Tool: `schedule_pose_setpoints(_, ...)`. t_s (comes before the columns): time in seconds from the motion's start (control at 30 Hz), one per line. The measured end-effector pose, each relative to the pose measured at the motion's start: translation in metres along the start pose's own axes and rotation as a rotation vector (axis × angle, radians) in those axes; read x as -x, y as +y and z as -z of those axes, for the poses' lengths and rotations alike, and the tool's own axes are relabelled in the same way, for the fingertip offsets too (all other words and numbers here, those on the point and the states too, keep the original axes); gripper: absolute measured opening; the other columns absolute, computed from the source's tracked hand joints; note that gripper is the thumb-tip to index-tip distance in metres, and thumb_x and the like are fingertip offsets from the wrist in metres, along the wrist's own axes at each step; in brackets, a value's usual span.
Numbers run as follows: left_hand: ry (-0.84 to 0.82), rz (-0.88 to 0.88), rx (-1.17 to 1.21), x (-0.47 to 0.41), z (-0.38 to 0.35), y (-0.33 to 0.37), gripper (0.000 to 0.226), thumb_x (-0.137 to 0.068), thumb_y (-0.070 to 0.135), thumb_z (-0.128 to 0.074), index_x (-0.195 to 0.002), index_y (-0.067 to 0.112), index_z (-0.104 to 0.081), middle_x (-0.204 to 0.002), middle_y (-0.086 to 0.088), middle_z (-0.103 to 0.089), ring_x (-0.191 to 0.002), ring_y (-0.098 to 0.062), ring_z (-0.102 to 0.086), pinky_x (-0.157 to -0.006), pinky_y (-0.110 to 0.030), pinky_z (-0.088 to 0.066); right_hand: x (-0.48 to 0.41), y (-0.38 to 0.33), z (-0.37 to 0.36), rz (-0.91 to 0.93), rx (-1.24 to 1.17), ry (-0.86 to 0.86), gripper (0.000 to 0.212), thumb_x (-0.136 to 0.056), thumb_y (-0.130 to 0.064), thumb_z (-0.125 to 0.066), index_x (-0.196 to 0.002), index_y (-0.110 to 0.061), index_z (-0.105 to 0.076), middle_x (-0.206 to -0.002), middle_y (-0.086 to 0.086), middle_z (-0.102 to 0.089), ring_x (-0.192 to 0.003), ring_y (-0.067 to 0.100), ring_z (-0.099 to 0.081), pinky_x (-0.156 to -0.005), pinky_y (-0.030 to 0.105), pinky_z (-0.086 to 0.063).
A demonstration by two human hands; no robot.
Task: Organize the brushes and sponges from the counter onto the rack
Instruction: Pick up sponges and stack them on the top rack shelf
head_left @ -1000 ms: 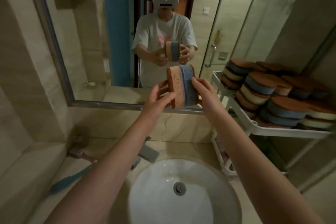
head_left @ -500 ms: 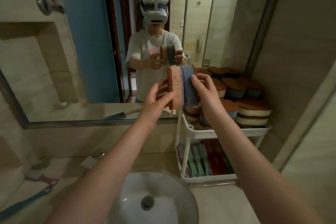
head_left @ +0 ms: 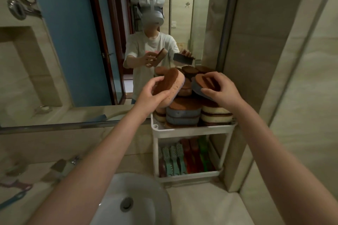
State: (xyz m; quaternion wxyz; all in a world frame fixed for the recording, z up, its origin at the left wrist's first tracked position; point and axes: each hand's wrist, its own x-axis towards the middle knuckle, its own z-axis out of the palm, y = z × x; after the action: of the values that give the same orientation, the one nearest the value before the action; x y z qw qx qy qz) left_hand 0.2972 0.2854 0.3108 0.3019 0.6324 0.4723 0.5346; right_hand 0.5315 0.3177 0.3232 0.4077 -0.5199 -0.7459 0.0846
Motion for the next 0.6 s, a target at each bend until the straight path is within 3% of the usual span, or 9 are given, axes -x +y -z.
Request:
schedule_pose_setpoints(0.17, -0.110, -0.064, -0.278, -0.012, -0.016, 0.008, 0.048, -0.086, 0.021, -0.063, -0.132, 0.023, -0.047, -0.133, 0.001, -0.045, -0.120, -0.012, -0.043, -0.094, -0.025, -0.036, 0.002, 0.025, 0.022, 0.016, 0.154, -0.156, 0.043, -0.084, -0.029, -0.067, -0.124, -0.027, -0.052, -0.117, -0.007, -0.049, -0.111, 0.018, -0.048, -0.088, 0.030, -0.042)
schedule_pose_setpoints(0.3, -0.192, -0.078, -0.473, -0.025, -0.023, 0.013, 0.050, -0.086, 0.025, -0.063, -0.133, 0.025, -0.046, -0.136, -0.002, -0.045, -0.124, -0.019, -0.043, -0.101, -0.033, -0.038, -0.001, 0.035, 0.026, 0.023, 0.246, -0.230, 0.046, -0.083, -0.025, -0.067, -0.126, -0.026, -0.052, -0.123, 0.000, -0.052, -0.111, 0.019, -0.049, -0.089, 0.030, -0.042)
schedule_pose_setpoints(0.4, -0.266, -0.070, -0.575, -0.032, -0.026, 0.015, 0.051, -0.085, 0.027, -0.061, -0.133, 0.028, -0.045, -0.137, -0.002, -0.044, -0.126, -0.023, -0.041, -0.105, -0.043, -0.038, -0.003, 0.040, 0.020, 0.055, 0.287, -0.255, 0.046, -0.082, -0.020, -0.066, -0.126, -0.024, -0.054, -0.123, 0.001, -0.056, -0.114, 0.020, -0.051, -0.091, 0.029, -0.040)
schedule_pose_setpoints(0.5, -0.340, -0.070, -0.683, -0.038, -0.031, 0.020, 0.053, -0.086, 0.026, -0.060, -0.135, 0.027, -0.043, -0.140, -0.002, -0.041, -0.128, -0.024, -0.038, -0.106, -0.043, -0.036, -0.002, 0.044, 0.012, 0.059, 0.259, -0.245, 0.046, -0.083, -0.014, -0.063, -0.127, -0.021, -0.055, -0.126, 0.000, -0.057, -0.115, 0.019, -0.051, -0.090, 0.025, -0.038)
schedule_pose_setpoints(0.6, -0.430, -0.074, -0.765, -0.043, -0.038, 0.024, 0.053, -0.086, 0.025, -0.058, -0.137, 0.028, -0.041, -0.142, -0.001, -0.039, -0.129, -0.023, -0.035, -0.105, -0.039, -0.036, 0.003, 0.046, 0.008, 0.027, 0.234, -0.214, 0.044, -0.085, -0.017, -0.058, -0.129, -0.023, -0.054, -0.127, -0.002, -0.056, -0.116, 0.018, -0.050, -0.092, 0.031, -0.041)
